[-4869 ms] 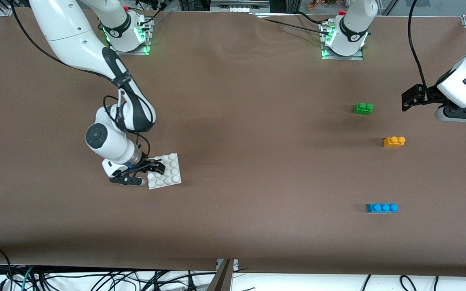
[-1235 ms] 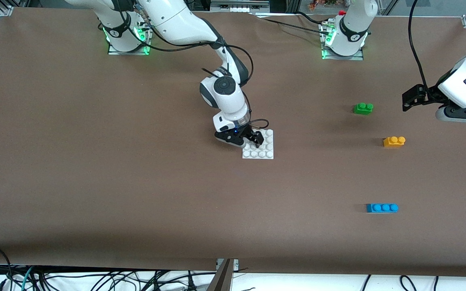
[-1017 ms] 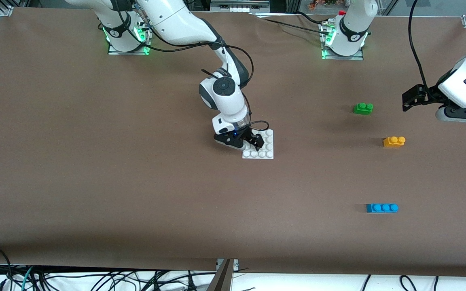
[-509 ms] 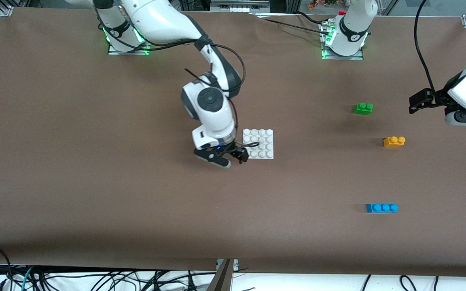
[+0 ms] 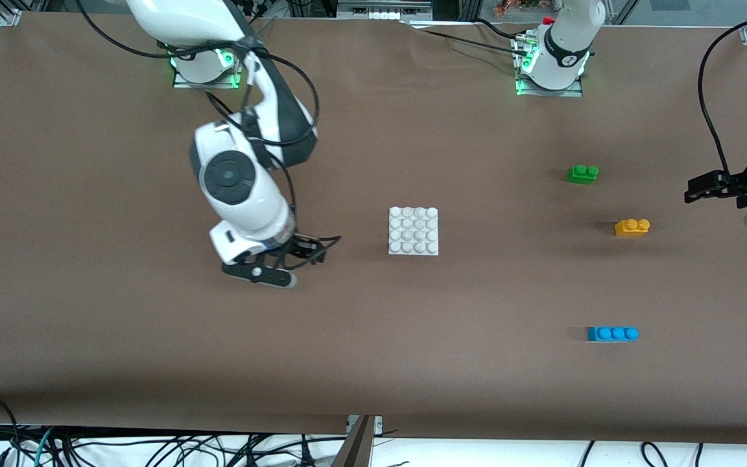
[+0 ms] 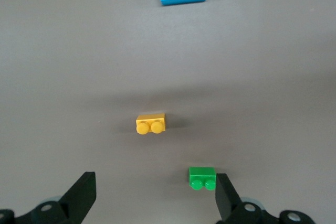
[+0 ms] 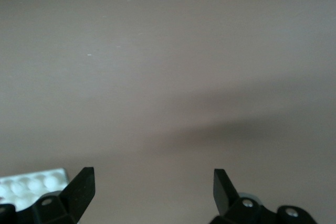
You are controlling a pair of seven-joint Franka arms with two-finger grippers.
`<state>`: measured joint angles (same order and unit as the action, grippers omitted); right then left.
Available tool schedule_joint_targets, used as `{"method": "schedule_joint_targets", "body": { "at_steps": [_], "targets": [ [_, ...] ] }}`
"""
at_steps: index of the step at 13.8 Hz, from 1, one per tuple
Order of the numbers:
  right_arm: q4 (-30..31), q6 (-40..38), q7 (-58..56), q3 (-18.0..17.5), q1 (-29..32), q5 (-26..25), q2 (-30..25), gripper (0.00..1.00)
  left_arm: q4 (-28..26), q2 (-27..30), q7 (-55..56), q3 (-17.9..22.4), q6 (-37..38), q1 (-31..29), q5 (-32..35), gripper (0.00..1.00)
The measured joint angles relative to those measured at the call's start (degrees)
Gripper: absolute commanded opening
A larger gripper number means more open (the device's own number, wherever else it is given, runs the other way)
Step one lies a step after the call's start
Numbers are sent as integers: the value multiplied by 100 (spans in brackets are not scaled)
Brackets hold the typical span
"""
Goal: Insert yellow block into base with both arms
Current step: 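Retract the right gripper while the left gripper reaches the yellow block, then close the left gripper on the yellow block and lift it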
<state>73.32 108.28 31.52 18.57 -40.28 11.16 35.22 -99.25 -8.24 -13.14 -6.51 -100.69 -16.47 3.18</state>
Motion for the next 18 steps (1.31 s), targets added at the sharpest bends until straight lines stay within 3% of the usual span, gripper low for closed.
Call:
{"method": "schedule_joint_targets", "body": {
  "at_steps": [5,9,10,12,14,15,18],
  "targets": [
    [371,-891,-1420,638,125,1,-925,100,-1572,6,-14,3,-1932,-60,169,100],
    [1434,-1280,-2286,665,758,-200,-2408,100,-2687,-115,-8,4,-3479,-153,613,100],
    [1717,-1354,-2442,582,952,-401,-2809,100,-2790,-209,-26,7,-3725,-248,620,100],
    [2152,-1512,-2667,-13,1632,-811,-3457,100,-2853,-449,-84,12,-4051,-369,622,100],
    [2328,-1549,-2871,-724,2341,-1001,-3742,100,-2859,-670,-85,11,-4248,-418,623,100],
    [2350,-1548,-2988,-916,2552,-1022,-3771,100,-2878,-759,-85,12,-4358,-433,623,100],
    [2367,-1542,-3141,-1032,2721,-1032,-3743,100,-3066,-966,-85,11,-4834,-444,623,100]
  ]
}}
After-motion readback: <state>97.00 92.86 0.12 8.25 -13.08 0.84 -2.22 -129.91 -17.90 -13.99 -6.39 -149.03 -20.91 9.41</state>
